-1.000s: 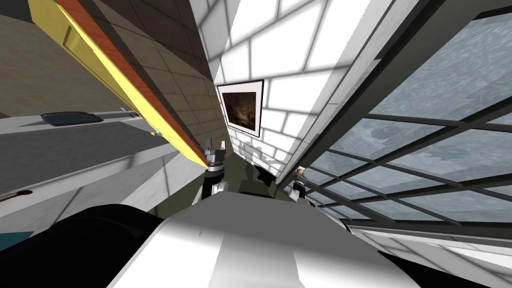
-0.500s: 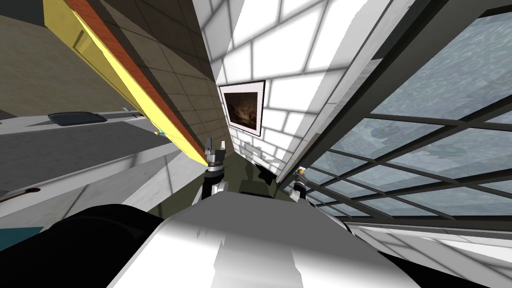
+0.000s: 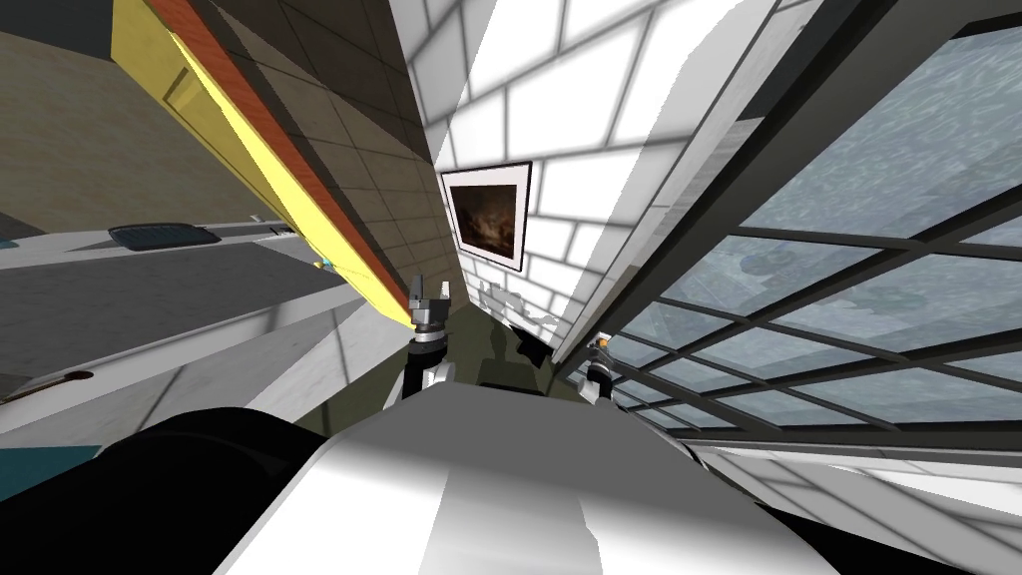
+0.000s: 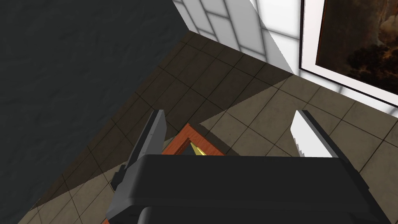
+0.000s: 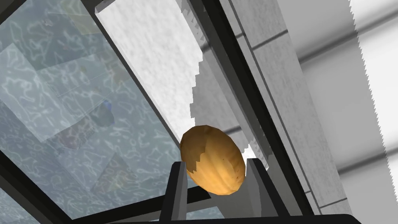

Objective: Pull the door open

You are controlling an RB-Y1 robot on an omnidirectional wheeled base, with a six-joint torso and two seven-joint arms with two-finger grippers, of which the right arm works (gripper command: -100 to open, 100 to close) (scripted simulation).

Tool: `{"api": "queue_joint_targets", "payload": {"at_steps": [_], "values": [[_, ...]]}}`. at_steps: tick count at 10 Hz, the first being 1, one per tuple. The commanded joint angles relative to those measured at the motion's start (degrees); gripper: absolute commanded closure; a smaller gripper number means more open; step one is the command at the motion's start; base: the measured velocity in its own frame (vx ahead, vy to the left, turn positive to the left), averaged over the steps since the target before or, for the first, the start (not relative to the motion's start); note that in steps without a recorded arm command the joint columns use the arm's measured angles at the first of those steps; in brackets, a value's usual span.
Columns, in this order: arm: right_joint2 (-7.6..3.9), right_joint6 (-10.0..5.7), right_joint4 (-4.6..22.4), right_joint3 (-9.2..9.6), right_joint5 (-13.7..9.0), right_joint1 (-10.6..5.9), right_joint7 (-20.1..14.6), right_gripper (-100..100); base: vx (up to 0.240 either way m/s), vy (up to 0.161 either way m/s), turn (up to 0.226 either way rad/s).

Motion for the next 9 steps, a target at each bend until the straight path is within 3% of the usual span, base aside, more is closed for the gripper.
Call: {"api": "queue_joint_targets", "payload": {"at_steps": [1,2,3,9], "values": [[0.03,0.19,-0.5,0.61,-0.4,0.36,-2.9,100,-0.050,0.013,0.021],[0.03,0.19,-0.5,0.61,-0.4,0.36,-3.3,100,-0.036,0.017,0.008],[-0.69,-0.42,-0.4,1.06,0.8,1.04,-0.3,-100,-0.096,0.029,0.064],[-3.18,-2.58,0.3,2.67,4.5,3.06,7.4,-100,-0.103,0.020,0.047]]}}
